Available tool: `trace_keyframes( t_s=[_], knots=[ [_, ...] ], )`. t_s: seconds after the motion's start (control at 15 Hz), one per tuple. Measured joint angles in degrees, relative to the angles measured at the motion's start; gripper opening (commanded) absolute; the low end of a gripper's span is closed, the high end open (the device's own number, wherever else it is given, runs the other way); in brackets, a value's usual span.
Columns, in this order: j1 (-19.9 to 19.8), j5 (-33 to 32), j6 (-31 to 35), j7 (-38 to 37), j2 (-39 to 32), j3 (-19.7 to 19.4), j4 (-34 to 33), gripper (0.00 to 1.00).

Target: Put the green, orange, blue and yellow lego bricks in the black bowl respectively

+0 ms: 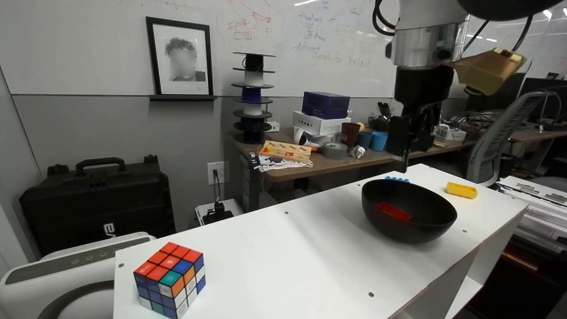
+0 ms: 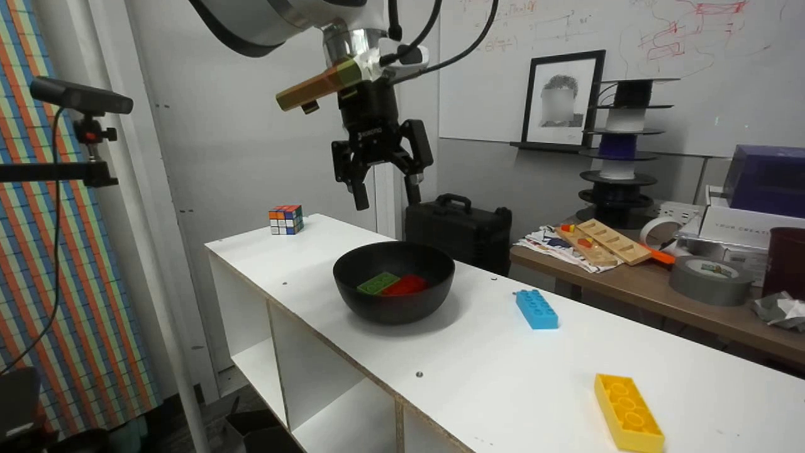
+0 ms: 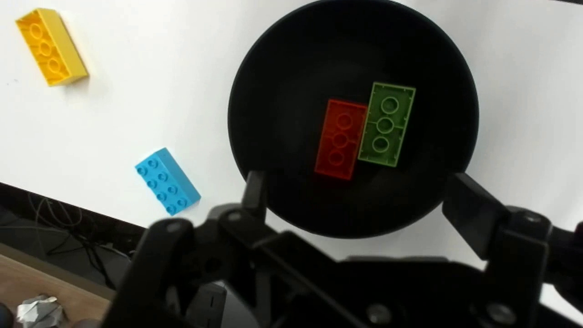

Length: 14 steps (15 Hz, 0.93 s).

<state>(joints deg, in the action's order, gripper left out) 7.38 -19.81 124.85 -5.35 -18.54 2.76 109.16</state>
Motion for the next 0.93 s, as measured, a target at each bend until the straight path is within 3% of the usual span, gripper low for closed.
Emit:
trace_keyframes(
  t_s=[0.67, 0.93],
  knots=[
    [0.1, 0.4, 0.1, -1.0, 0.7, -0.1, 0.6, 1.0],
    [-0.7, -0.4, 1.4, -1.6, 0.7, -2.3, -1.9, 1.0]
  ],
)
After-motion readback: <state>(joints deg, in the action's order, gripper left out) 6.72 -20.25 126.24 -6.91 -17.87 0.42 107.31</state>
